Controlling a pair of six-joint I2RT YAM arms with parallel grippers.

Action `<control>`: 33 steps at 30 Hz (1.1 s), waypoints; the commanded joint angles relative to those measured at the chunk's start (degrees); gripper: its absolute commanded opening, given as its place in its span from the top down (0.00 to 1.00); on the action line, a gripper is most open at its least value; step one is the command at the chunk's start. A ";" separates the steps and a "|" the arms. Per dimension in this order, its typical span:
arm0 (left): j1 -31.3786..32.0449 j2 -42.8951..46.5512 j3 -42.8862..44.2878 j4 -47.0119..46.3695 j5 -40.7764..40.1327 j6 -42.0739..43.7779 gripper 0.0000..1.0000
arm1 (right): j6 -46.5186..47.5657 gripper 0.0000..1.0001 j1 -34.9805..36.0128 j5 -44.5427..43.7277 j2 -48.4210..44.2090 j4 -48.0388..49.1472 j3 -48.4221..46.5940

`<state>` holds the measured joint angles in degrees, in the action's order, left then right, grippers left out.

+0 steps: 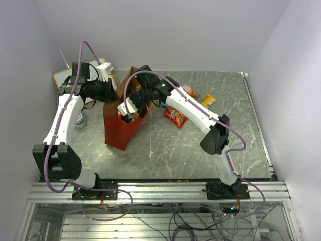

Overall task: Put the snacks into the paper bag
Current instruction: Place the snack in the paper bag, then pick up the snack from the center of the board.

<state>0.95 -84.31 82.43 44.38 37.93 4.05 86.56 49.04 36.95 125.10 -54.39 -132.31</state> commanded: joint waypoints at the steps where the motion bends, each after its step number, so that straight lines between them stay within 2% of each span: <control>1: -0.07 2.76 -0.19 -2.63 3.25 -0.71 0.93 | -2.22 0.90 0.20 -1.90 0.34 0.50 0.34; 7: -0.08 2.23 0.18 -2.54 2.91 -0.78 0.93 | -7.39 0.70 0.23 0.67 -2.91 -0.76 -3.12; 10: -0.07 2.05 0.10 -2.63 2.61 -0.72 0.93 | -10.71 0.56 0.23 1.89 -4.60 -1.36 -4.69; 18: -0.07 1.27 0.35 -2.72 2.07 -0.93 0.93 | -18.22 0.31 0.18 3.08 -8.52 -2.03 -7.13; 23: -0.07 1.07 0.36 -2.77 1.63 -1.15 0.93 | -23.98 0.29 -0.33 4.40 -11.47 -2.06 -8.59; 27: -0.07 1.42 -0.01 -3.36 1.23 -1.69 0.93 | -32.38 0.29 -2.84 4.98 -14.34 0.36 -8.05; 33: -0.07 2.22 -0.71 -4.42 0.74 -2.49 0.93 | -52.08 0.29 -16.15 6.65 -21.02 10.92 0.76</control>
<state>0.95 -84.29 82.28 43.53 37.69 2.79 50.61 41.74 42.54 108.90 -51.20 -136.35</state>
